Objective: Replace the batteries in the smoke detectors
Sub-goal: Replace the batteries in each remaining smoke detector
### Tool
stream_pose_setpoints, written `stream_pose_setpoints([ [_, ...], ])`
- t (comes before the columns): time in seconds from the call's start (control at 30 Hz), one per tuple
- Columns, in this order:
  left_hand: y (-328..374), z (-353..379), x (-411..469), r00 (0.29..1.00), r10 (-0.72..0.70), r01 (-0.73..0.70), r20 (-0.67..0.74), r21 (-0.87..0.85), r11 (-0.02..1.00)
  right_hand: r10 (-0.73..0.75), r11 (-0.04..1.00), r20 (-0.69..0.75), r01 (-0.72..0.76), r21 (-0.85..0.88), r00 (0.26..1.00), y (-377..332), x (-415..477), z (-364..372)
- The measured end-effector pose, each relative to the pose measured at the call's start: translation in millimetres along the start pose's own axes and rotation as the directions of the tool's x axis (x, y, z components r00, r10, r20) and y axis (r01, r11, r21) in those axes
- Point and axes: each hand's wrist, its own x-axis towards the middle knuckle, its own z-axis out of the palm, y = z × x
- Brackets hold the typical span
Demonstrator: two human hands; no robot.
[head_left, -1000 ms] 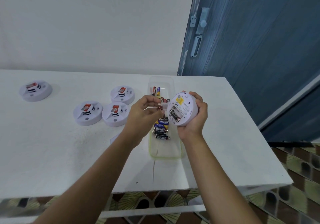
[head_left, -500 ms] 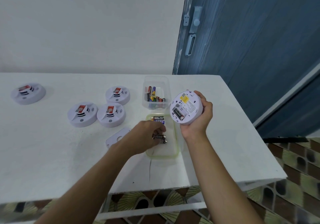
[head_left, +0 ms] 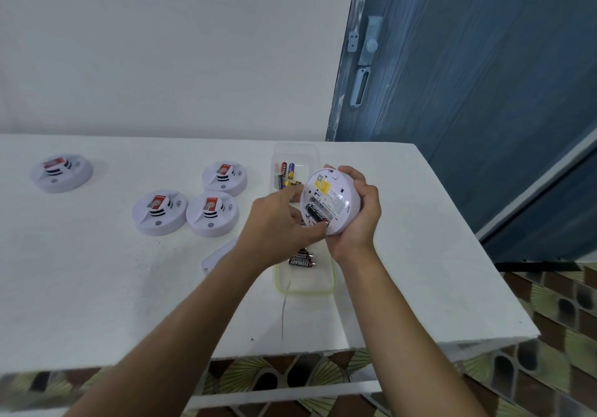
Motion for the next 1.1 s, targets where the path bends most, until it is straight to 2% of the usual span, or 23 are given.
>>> stream_pose_setpoints([
  [0.33, 6, -6, -4, 1.0, -0.003, 0.003, -0.007, 0.102, 0.995, -0.013, 0.995, -0.012, 0.012, -0.104, 1.0, 10, -1, 10],
  [0.57, -3, -9, -3, 0.999, -0.029, 0.028, 0.044, 0.022, 0.999, 0.015, 0.998, -0.053, -0.018, -0.061, 0.999, 7, 1, 6],
  [0.73, -11, -1, -2, 0.999, 0.031, -0.028, 0.04, -0.072, 0.997, -0.052, 0.998, -0.099, 0.048, -0.039, 0.994, 6, 2, 5],
  [0.87, -20, 12, -2, 0.99, 0.137, -0.136, -0.039, 0.021, 0.99, -0.113, 0.993, -0.167, 0.107, -0.045, 0.98, 3, 3, 4],
  [0.93, -20, 15, -1, 0.987, 0.157, -0.156, -0.013, 0.042, 0.987, -0.131, 0.991, -0.193, 0.121, -0.064, 0.972, 2, 4, 2],
  [1.03, -17, 16, 0, 0.991, 0.122, -0.122, 0.055, 0.007, 0.992, -0.138, 0.989, -0.174, 0.125, -0.083, 0.975, 2, 5, -1],
  [1.1, -14, 18, 2, 0.996, 0.058, -0.052, 0.073, -0.082, 0.995, -0.146, 0.987, -0.152, 0.132, -0.095, 0.978, 1, 5, -4],
])
